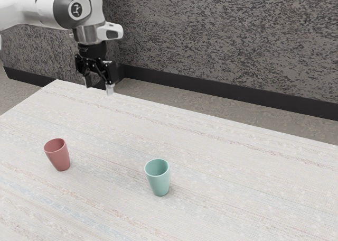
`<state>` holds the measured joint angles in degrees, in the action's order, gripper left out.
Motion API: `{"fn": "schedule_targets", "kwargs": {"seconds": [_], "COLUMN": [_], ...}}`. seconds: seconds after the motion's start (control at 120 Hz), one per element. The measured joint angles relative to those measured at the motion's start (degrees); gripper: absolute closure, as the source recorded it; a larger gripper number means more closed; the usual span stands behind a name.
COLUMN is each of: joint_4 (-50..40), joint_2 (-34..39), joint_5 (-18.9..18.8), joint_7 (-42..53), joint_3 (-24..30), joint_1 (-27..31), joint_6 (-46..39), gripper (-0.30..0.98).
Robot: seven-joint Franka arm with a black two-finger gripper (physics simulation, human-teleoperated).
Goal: Place the right cup onto the left cup
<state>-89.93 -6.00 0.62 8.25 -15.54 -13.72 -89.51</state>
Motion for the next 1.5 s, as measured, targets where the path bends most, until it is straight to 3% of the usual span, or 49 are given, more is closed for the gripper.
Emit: {"fn": "schedule_targets", "kwargs": {"seconds": [0.2, 0.408, 0.85, 1.5], "joint_4": [-0.9, -11.4, -26.8, -32.7], "joint_2": [0.1, 0.0, 0.2, -4.3], "joint_5": [-0.4, -1.6, -1.3, -0.7], "joint_7": [-1.8, -4.5, -9.7, -15.2], "joint_3": [3.1, 8.6, 11.0, 11.6], "joint_1": [0.1, -1.7, -3.8, -3.8], "joint_6": [-3.0, -12.3, -29.9, -40.5], "gripper": [0.0, 0.0, 0.0, 0.0]}}
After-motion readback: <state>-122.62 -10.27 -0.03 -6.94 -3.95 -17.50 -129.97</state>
